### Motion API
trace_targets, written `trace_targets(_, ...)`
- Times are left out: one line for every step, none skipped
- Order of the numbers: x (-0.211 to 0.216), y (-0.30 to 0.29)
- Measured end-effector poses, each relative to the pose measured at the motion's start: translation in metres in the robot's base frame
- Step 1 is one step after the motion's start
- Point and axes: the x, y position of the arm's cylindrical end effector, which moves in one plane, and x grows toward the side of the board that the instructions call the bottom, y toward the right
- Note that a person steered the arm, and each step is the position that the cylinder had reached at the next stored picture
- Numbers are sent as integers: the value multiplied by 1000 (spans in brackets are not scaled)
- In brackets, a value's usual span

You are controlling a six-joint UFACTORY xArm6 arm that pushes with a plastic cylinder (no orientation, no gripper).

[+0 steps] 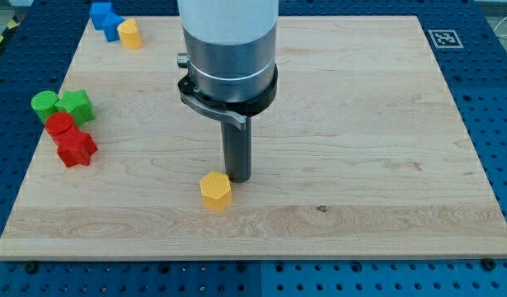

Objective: Push the yellow hexagon towards center left

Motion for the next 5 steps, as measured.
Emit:
trace_targets(19, 3)
trace_targets(59, 17)
trace_targets(77, 18)
trace_targets(78, 10)
trace_targets(75, -8)
